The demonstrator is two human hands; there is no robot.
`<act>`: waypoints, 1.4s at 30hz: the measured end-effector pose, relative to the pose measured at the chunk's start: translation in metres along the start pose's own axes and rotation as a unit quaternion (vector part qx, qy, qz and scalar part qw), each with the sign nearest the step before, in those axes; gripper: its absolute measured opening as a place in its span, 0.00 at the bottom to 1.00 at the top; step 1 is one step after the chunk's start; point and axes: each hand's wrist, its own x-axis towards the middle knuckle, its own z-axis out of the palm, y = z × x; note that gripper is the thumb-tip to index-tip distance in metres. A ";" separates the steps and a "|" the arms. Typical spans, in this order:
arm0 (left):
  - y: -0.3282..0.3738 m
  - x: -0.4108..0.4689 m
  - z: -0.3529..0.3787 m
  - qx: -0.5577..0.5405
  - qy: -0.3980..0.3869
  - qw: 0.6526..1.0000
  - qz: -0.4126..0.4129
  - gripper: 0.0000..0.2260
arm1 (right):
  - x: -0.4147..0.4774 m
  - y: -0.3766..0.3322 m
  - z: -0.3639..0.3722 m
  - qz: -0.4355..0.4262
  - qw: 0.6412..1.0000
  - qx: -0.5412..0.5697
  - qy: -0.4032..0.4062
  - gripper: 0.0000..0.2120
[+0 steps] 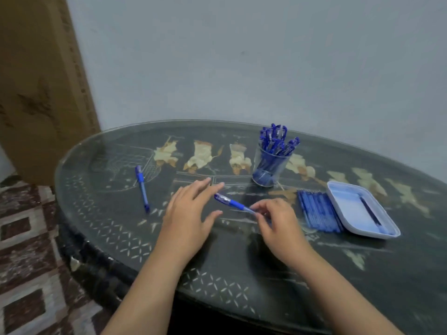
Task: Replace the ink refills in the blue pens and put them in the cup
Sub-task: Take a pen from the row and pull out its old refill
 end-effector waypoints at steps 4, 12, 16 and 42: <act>0.027 0.000 0.027 -0.019 -0.045 0.997 0.055 0.09 | -0.029 0.041 -0.024 -0.035 0.999 -0.027 0.032 0.09; 0.060 0.004 0.059 -0.106 -0.083 0.990 0.038 0.07 | -0.050 0.072 -0.034 -0.022 0.995 -0.025 0.094 0.12; 0.073 0.006 0.067 -0.176 -0.087 0.981 0.002 0.08 | -0.047 0.073 -0.038 -0.021 0.993 -0.038 0.106 0.13; 0.072 0.007 0.068 -0.147 -0.067 0.982 -0.103 0.11 | -0.046 0.072 -0.040 0.017 0.979 0.043 0.200 0.10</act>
